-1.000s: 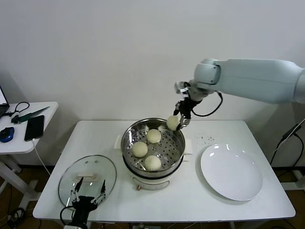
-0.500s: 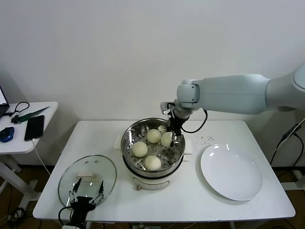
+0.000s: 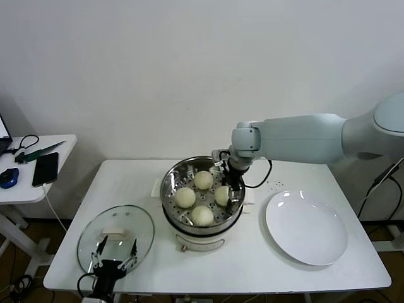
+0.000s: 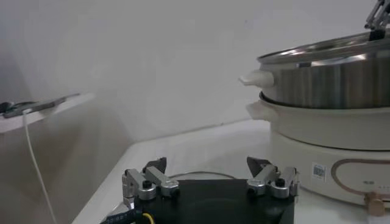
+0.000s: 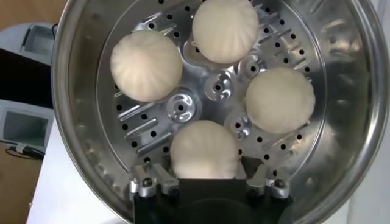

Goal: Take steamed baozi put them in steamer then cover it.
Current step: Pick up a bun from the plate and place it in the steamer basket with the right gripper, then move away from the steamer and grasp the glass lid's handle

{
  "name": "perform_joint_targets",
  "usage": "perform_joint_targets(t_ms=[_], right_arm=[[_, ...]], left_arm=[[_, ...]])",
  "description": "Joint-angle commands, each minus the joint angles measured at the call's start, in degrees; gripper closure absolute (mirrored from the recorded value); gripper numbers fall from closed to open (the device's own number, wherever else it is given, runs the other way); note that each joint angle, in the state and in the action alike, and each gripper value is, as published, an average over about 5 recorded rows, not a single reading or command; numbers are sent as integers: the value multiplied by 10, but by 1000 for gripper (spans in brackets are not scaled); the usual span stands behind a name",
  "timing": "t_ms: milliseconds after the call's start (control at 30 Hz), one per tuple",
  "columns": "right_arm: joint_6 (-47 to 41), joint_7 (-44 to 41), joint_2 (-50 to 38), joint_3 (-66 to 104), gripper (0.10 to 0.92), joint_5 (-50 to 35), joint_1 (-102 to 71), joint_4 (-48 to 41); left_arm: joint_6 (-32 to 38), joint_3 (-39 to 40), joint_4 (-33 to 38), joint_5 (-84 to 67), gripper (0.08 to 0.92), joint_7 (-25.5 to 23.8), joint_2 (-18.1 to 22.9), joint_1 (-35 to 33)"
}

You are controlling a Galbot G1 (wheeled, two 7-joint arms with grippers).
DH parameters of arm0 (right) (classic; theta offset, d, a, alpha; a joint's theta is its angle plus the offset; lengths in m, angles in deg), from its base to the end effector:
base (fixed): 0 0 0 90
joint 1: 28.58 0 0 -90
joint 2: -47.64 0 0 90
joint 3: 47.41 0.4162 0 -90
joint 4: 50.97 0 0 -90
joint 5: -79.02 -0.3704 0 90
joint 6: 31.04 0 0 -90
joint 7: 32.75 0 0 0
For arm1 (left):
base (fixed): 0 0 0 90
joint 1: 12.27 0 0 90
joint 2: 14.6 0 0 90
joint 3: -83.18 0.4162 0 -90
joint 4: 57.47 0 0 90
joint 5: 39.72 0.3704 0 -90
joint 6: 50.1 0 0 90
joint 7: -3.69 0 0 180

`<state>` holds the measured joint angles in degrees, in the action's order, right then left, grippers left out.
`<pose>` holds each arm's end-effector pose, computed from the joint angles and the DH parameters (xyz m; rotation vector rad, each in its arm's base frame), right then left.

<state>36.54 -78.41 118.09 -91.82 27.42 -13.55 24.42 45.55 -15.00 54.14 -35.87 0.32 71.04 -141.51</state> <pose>0.6116 0.0707 -0.0955 1.3901 -1.2781 1.3393 0.0899 0.0701 -0.4288 0.0089 -2.9146 -0.2961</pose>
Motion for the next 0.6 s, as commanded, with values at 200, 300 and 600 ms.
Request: perform_joint_targets(t_ms=[200, 300, 600], right_arm=[[5, -18, -38, 20, 203, 0, 30, 20], [18, -25, -61, 28, 202, -10, 47, 29], [119, 63, -177, 48, 203, -19, 77, 74]], left_arm=[[-2, 1, -1, -1, 177, 1, 0, 4], [-1, 0, -2, -2, 177, 1, 0, 4], [2, -7, 0, -5, 177, 5, 2, 1]])
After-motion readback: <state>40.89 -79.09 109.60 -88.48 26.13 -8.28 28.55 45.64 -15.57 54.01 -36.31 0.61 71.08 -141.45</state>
